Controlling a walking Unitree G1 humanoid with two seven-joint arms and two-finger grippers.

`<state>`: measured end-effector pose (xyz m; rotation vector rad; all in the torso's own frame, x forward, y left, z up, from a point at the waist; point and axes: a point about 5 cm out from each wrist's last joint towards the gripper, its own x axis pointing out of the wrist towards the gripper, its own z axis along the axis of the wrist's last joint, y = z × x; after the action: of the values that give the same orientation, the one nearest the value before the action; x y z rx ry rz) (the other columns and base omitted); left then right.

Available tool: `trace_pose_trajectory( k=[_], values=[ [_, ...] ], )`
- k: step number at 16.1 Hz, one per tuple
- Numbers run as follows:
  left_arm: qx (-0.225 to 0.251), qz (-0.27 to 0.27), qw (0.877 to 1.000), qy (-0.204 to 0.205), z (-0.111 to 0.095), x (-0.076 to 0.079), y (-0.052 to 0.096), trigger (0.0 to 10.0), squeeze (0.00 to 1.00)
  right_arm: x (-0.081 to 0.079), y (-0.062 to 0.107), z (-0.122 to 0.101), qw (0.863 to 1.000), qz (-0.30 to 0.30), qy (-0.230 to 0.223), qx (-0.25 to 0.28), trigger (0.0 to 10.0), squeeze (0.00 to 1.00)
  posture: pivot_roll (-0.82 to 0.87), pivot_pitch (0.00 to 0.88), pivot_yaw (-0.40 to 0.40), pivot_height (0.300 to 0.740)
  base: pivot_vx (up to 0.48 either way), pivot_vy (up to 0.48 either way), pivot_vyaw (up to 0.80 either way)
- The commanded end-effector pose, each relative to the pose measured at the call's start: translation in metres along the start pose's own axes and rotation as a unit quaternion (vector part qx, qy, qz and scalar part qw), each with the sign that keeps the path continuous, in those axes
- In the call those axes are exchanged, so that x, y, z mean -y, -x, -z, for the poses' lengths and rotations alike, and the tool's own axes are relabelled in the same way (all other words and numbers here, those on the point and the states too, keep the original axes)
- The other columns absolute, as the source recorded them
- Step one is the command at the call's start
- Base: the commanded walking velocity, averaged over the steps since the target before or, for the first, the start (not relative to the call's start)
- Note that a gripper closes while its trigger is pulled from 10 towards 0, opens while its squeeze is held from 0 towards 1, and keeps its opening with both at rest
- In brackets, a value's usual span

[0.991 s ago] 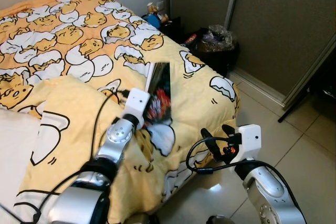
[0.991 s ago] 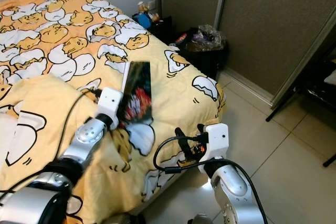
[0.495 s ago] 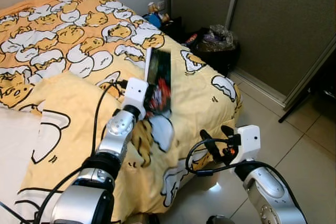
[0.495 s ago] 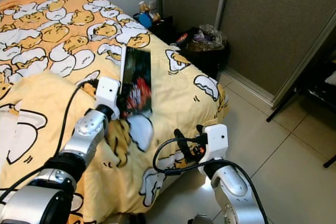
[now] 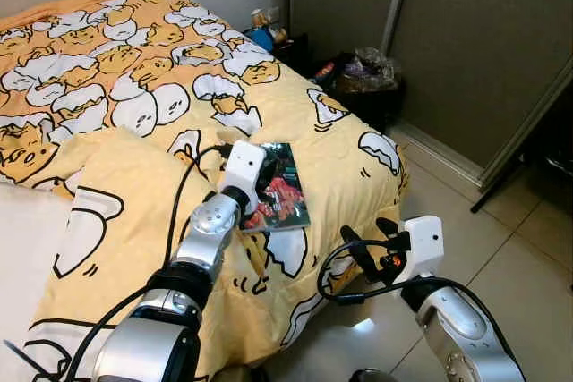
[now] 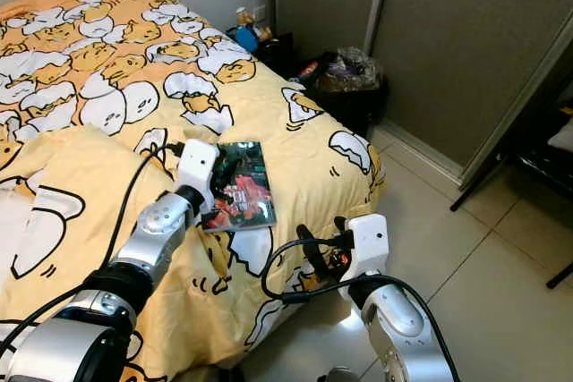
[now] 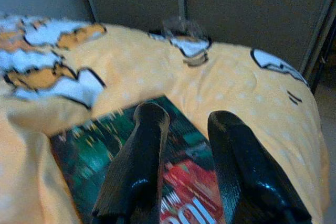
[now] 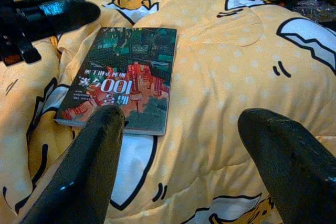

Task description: Clean up the room

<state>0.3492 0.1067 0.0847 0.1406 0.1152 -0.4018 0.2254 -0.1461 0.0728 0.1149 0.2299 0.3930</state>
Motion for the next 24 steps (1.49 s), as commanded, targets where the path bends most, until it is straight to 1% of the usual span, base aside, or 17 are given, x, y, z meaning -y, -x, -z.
trace_pose_trajectory(
  k=[1, 3, 4, 5, 6, 8, 9, 12, 14, 15, 16, 18, 19, 21, 22, 23, 24],
  values=[
    [-0.027, -0.007, 1.0, 0.007, 0.006, -0.002, 0.0, 10.0, 0.0, -0.002, 0.002, -0.002, 1.0, -0.004, 0.003, 0.001, 10.0, 0.0, -0.22, 0.056, 0.076, 0.74, 0.0, 0.0, 0.0],
    [-0.043, -0.035, 0.998, 0.0, 0.008, -0.006, 0.0, 10.0, 0.0, -0.002, 0.003, -0.001, 1.0, -0.004, 0.003, 0.0, 10.0, 0.0, -0.22, 0.052, 0.076, 0.74, 0.0, 0.0, 0.0],
    [-0.036, -0.045, 0.998, -0.036, 0.005, -0.008, -0.001, 10.0, 0.0, 0.0, 0.003, -0.001, 1.0, 0.002, 0.004, 0.0, 10.0, 0.0, -0.22, 0.048, 0.075, 0.74, 0.0, 0.0, 0.0],
    [-0.021, -0.047, 0.998, -0.042, -0.002, -0.007, -0.004, 10.0, 0.78, 0.003, 0.004, -0.002, 1.0, 0.011, 0.006, 0.003, 10.0, 0.0, -0.23, 0.046, 0.076, 0.74, 0.0, 0.0, 0.0],
    [-0.021, -0.053, 0.997, -0.043, -0.004, -0.009, -0.005, 10.0, 1.0, 0.006, 0.004, -0.003, 1.0, 0.022, 0.007, 0.006, 10.0, 0.0, -0.23, 0.043, 0.077, 0.74, 0.0, 0.0, 0.0],
    [-0.014, -0.08, 0.996, -0.045, -0.01, -0.019, -0.005, 10.0, 1.0, 0.022, -0.001, -0.007, 0.996, 0.084, 0.001, 0.019, 10.0, 0.0, -0.22, 0.041, 0.084, 0.74, 0.0, 0.0, 0.0],
    [0.002, -0.096, 0.995, -0.038, -0.015, -0.027, -0.004, 10.0, 1.0, 0.032, -0.006, -0.014, 0.993, 0.107, -0.008, 0.04, 10.0, 1.0, -0.21, 0.04, 0.091, 0.74, 0.0, 0.0, 0.0],
    [0.053, -0.116, 0.989, -0.077, -0.027, -0.046, 0.009, 10.0, 1.0, 0.051, -0.013, -0.029, 0.988, 0.138, -0.014, 0.074, 10.0, 1.0, -0.18, 0.037, 0.11, 0.74, 0.0, 0.0, 0.0],
    [0.059, -0.126, 0.986, -0.09, -0.023, -0.056, 0.026, 10.0, 1.0, 0.051, -0.023, -0.031, 0.988, 0.128, -0.023, 0.082, 10.0, 1.0, -0.14, 0.038, 0.117, 0.74, 0.0, 0.0, 0.0],
    [0.073, -0.131, 0.984, -0.098, -0.024, -0.062, 0.046, 10.0, 1.0, 0.051, -0.04, -0.025, 0.986, 0.125, -0.078, 0.084, 10.0, 1.0, -0.07, 0.05, 0.12, 0.74, 0.0, 0.0, 0.0],
    [0.084, -0.12, 0.983, -0.109, -0.028, -0.059, 0.052, 10.0, 1.0, 0.049, -0.047, -0.023, 0.985, 0.114, -0.097, 0.084, 10.0, 1.0, -0.04, 0.057, 0.121, 0.74, 0.0, 0.0, 0.0],
    [0.098, -0.03, 0.987, -0.127, -0.037, -0.036, 0.066, 10.0, 1.0, 0.038, -0.07, -0.024, 0.983, 0.065, -0.154, 0.082, 10.0, 1.0, 0.01, 0.071, 0.12, 0.74, 0.0, 0.0, 0.0],
    [0.068, 0.009, 0.991, -0.112, -0.029, -0.025, 0.076, 10.0, 1.0, 0.035, -0.083, -0.026, 0.976, 0.043, -0.197, 0.083, 10.0, 1.0, 0.04, 0.086, 0.119, 0.74, 0.0, 0.0, 0.0],
    [0.042, 0.029, 0.993, -0.105, -0.023, -0.021, 0.088, 10.0, 1.0, 0.028, -0.096, -0.025, 0.971, 0.024, -0.226, 0.07, 10.0, 1.0, 0.07, 0.106, 0.118, 0.74, 0.0, 0.0, 0.0],
    [0.029, 0.029, 0.994, -0.1, -0.021, -0.021, 0.095, 10.0, 0.0, 0.026, -0.104, -0.02, 0.97, 0.027, -0.235, 0.048, 10.0, 1.0, 0.09, 0.136, 0.116, 0.74, 0.0, 0.0, 0.0],
    [0.019, 0.031, 0.994, -0.099, -0.022, -0.021, 0.1, 10.0, 0.0, 0.027, -0.107, -0.016, 0.975, 0.038, -0.215, 0.03, 10.0, 1.0, 0.1, 0.147, 0.116, 0.74, 0.0, 0.0, 0.0],
    [0.012, 0.028, 0.995, -0.097, -0.023, -0.023, 0.105, 10.0, 0.0, 0.026, -0.109, -0.014, 0.977, 0.042, -0.206, 0.027, 10.0, 0.69, 0.12, 0.17, 0.124, 0.74, 0.0, 0.0, 0.0]
  ],
)
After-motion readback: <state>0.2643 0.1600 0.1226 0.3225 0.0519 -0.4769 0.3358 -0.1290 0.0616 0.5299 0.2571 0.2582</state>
